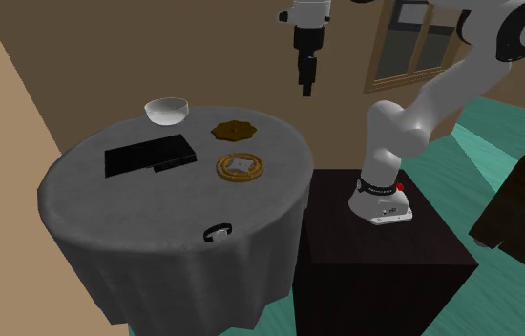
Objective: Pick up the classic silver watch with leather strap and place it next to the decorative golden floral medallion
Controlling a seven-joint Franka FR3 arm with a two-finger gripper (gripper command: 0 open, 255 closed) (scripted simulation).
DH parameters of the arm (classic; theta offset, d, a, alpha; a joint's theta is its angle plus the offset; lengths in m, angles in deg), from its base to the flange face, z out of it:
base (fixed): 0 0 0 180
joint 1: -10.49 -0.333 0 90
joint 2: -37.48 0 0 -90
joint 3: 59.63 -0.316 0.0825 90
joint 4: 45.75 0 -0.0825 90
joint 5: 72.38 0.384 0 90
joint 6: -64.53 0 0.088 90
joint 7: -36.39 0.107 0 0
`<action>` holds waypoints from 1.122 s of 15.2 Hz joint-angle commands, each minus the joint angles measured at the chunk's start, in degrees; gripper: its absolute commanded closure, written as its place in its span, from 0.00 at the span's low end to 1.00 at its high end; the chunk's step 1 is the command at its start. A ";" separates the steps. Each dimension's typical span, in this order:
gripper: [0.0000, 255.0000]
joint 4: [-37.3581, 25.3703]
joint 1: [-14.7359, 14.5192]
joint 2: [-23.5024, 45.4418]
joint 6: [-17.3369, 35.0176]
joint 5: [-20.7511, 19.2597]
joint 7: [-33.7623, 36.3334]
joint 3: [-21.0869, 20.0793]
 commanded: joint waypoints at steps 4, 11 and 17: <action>0.00 3.14 -0.92 0.71 5.32 1.60 3.70 -3.50; 0.00 7.57 -2.75 6.01 18.32 4.05 12.55 -12.03; 0.00 7.87 -2.71 14.41 29.44 3.59 20.95 -19.96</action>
